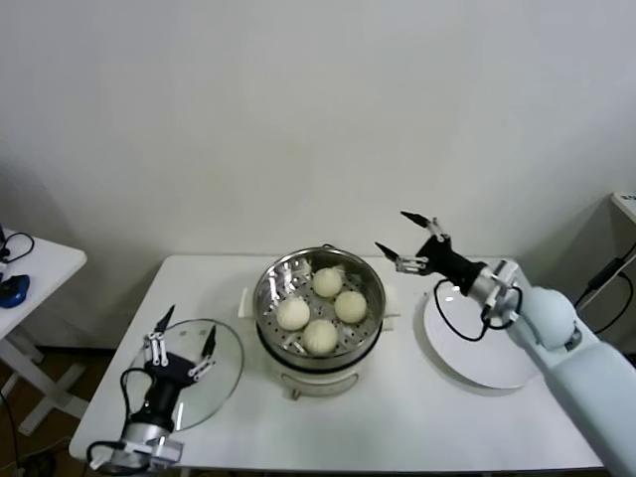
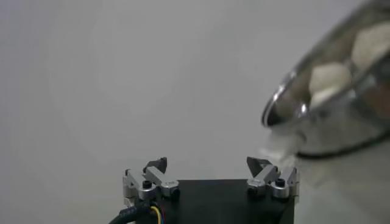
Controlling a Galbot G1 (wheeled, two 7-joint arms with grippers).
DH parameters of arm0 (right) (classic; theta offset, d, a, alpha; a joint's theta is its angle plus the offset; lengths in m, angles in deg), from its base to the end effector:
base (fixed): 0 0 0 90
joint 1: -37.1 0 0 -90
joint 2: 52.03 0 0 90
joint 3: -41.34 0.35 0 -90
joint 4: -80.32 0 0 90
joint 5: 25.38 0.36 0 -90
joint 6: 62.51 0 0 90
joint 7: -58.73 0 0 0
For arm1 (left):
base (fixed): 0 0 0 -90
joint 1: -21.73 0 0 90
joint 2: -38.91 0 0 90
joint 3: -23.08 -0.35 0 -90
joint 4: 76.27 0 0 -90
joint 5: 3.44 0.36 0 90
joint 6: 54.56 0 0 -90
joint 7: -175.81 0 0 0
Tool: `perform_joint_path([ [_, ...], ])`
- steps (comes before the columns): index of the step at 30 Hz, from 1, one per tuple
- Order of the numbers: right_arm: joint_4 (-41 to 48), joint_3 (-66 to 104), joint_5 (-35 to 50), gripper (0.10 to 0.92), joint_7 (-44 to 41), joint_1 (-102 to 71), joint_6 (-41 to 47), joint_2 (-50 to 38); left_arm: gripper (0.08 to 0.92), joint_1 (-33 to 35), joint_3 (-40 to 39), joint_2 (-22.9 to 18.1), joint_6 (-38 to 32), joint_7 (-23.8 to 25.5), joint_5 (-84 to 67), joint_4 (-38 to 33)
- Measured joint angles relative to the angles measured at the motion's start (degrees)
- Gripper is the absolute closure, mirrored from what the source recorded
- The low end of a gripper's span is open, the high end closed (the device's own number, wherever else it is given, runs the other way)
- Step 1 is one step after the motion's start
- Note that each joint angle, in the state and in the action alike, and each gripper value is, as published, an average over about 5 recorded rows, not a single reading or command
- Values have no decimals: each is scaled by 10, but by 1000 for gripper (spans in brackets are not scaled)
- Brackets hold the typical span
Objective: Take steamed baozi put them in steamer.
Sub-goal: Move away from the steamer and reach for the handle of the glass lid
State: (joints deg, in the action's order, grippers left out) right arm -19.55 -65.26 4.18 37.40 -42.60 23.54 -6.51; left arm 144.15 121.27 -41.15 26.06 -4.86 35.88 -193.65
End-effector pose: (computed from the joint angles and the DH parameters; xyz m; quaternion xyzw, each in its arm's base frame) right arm 0.3839 -0.1297 -0.2115 -0.3369 0.9275 -0.1416 0.0781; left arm 0.1739 0.0767 -0.3164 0.0257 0.8985 0.4368 0.0345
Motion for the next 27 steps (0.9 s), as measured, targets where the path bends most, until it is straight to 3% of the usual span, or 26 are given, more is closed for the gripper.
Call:
perform_joint_path([
  [15,-25,151,-19,203,59,-216,-46,115,177,24,26,-18,17,18,270,20],
  [27,-32,176,-32,203,71,-263,-51,144,177,-14,39,-21,33,3,394,100],
])
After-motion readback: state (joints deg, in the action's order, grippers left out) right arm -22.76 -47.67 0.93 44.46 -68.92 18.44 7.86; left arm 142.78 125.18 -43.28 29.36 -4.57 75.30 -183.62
